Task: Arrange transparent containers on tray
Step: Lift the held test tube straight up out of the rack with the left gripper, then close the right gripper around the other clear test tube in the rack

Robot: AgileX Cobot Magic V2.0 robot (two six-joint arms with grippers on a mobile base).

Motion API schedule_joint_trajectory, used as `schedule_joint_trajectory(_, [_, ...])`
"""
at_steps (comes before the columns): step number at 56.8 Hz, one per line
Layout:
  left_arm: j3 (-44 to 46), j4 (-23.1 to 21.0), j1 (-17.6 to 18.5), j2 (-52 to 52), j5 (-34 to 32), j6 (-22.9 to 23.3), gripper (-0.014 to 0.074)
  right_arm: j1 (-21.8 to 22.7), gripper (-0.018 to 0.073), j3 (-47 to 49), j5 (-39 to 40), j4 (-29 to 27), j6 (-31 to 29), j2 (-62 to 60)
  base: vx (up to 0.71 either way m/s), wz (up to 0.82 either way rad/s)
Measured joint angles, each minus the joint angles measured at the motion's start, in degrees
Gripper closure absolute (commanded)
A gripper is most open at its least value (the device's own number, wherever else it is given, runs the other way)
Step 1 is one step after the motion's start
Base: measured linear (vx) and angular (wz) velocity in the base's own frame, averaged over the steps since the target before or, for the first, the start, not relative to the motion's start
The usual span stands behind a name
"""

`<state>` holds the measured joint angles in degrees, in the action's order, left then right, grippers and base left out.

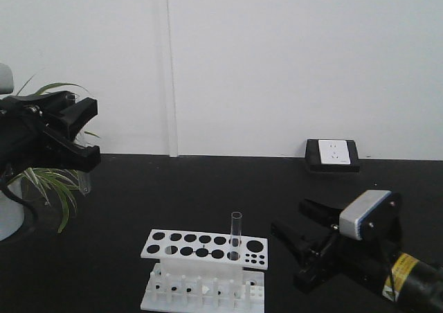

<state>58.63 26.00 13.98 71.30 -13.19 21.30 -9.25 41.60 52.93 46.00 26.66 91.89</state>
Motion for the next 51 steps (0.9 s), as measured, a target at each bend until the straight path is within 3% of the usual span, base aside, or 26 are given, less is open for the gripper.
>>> schedule_joint_trajectory(13, [0.0, 0.1, 0.0, 0.0, 0.3, 0.1, 0.0602, -0.4, 0.0103, 9.7, 3.5, 6.8, 4.7, 11.3, 0.0, 0.0])
schedule_joint_trajectory(31, [0.0, 0.1, 0.0, 0.0, 0.3, 0.1, 0.0602, -5.7, 0.0103, 20.6, -0.1, 7.1, 4.9, 20.4, 0.0, 0.0])
schedule_joint_trajectory(51, [0.0, 0.1, 0.0, 0.0, 0.3, 0.1, 0.0602, -6.0, 0.0103, 23.7, -1.9, 4.5, 4.9, 24.3, 0.0, 0.0])
